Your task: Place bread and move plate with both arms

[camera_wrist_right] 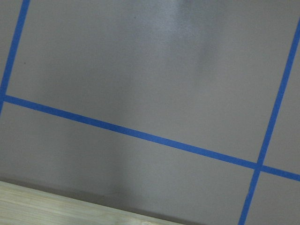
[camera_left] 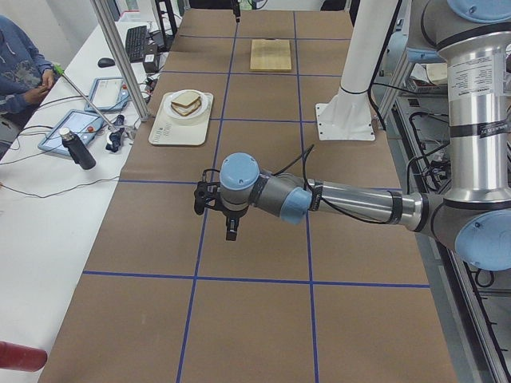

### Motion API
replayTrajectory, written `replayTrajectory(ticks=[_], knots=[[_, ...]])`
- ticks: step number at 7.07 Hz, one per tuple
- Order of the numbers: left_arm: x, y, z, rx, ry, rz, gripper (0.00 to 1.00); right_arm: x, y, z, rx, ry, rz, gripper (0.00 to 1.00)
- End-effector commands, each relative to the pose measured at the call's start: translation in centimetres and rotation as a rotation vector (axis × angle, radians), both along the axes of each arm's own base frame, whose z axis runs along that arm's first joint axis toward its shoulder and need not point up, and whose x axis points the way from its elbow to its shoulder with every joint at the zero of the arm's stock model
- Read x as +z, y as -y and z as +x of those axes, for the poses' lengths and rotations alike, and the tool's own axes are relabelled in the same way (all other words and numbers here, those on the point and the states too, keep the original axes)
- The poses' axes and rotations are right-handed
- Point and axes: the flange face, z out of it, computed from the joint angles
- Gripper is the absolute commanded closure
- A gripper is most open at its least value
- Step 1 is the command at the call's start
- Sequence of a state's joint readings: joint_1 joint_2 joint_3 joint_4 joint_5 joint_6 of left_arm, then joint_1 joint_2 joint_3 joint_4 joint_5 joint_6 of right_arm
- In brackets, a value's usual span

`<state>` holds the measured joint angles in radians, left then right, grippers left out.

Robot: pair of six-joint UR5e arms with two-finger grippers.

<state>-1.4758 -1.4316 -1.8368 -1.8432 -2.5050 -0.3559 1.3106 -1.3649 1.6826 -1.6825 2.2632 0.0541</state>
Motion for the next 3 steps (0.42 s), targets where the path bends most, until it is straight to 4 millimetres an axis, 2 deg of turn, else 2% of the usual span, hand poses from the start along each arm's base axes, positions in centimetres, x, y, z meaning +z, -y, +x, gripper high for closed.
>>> replayTrajectory(ticks=[1, 2, 3], knots=[[1.0, -0.2, 0.1, 0.003, -0.002, -0.02, 0.02, -2.7, 0.3, -2.0, -0.034, 0.024, 0.047, 0.0], [0.4, -0.3, 0.1, 0.003, -0.005, -0.011, 0.02, -4.0, 0.0, -2.0, -0.035, 0.033, 0.07, 0.0], [1.3, 0.0, 0.4, 0.016, -0.028, -0.035, 0.02, -4.4, -0.6, -1.7, -0.033, 0.035, 0.082, 0.0]])
